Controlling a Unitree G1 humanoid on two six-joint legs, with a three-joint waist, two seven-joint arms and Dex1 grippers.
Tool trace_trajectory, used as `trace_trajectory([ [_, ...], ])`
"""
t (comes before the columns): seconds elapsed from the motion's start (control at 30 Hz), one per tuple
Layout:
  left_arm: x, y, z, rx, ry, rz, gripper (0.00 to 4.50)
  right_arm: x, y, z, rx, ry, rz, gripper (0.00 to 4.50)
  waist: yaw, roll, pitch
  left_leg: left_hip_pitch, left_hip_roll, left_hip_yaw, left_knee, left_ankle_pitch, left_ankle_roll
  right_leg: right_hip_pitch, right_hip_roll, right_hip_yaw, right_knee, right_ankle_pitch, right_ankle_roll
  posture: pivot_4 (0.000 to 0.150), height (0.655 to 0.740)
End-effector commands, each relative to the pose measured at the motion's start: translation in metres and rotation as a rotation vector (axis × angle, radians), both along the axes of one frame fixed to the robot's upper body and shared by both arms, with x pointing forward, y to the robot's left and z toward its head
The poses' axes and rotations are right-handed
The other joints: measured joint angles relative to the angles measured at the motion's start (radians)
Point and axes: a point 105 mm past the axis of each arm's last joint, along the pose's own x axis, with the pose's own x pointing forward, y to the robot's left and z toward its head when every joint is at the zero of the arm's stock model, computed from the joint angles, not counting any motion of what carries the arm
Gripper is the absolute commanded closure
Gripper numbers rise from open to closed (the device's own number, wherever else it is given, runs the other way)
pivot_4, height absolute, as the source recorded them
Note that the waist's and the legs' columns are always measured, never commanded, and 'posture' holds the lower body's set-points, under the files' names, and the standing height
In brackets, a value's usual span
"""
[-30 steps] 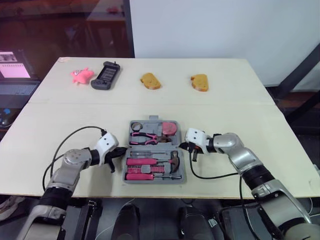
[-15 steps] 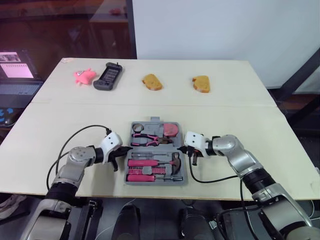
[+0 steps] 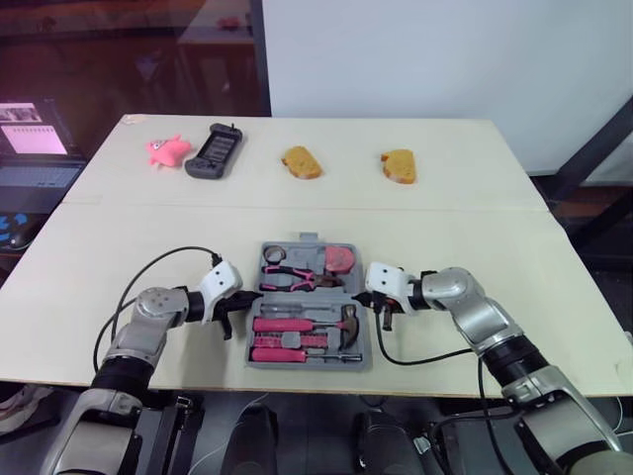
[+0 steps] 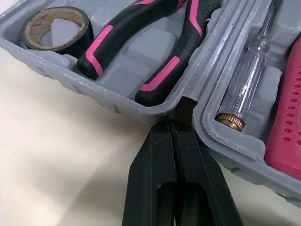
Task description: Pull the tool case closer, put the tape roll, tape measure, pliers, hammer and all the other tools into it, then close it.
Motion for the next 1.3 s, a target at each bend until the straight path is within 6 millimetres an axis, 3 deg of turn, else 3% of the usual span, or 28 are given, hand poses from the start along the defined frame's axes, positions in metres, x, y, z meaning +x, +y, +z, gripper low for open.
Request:
trace_trajectory([
  [0.03,-0.014,-0.022,-0.003,-0.022,0.03,-0.101,4.5,-0.014,0.016,0.006,0.029,0.007,0.082,4.46,-0.002,0.0,0.0,0.0,0.0,0.0,0.0,0.0,0.0,0.0,0.0,0.0,0.0,0.0,0.0,0.15,0.7207],
  [0.43,-0.061,-0.026,-0.015,-0.089,0.198,-0.117,4.5,-0.046,0.015,-0.002,0.052,0.097,0.057,4.46,-0.003,0.0,0.0,0.001,0.0,0.0,-0.005,0.0,-0.001,-0.001,0.0,0.0,-0.002,-0.001,-0.002,0.15,0.7207],
  [0.9,-0.053,0.004,-0.013,-0.014,0.161,-0.021,4.5,-0.06,0.025,-0.004,0.081,0.145,0.054,4.46,-0.007,0.0,0.0,0.003,0.0,0.0,-0.006,0.0,-0.001,-0.001,0.0,0.0,-0.002,-0.003,-0.005,0.15,0.7207],
  [1.17,-0.05,0.007,-0.011,-0.011,0.145,0.003,4.5,-0.055,0.03,-0.001,0.098,0.14,0.048,4.46,-0.013,0.0,0.0,0.004,0.0,0.0,-0.007,0.0,-0.001,-0.001,0.0,0.0,-0.001,-0.003,-0.006,0.15,0.7207],
  [1.3,-0.039,0.012,-0.003,-0.01,0.106,0.046,4.5,-0.046,0.034,0.005,0.111,0.118,0.043,4.46,-0.016,0.0,0.0,0.004,0.0,0.0,-0.007,0.0,-0.001,-0.001,0.0,0.0,-0.001,-0.003,-0.006,0.15,0.7207],
])
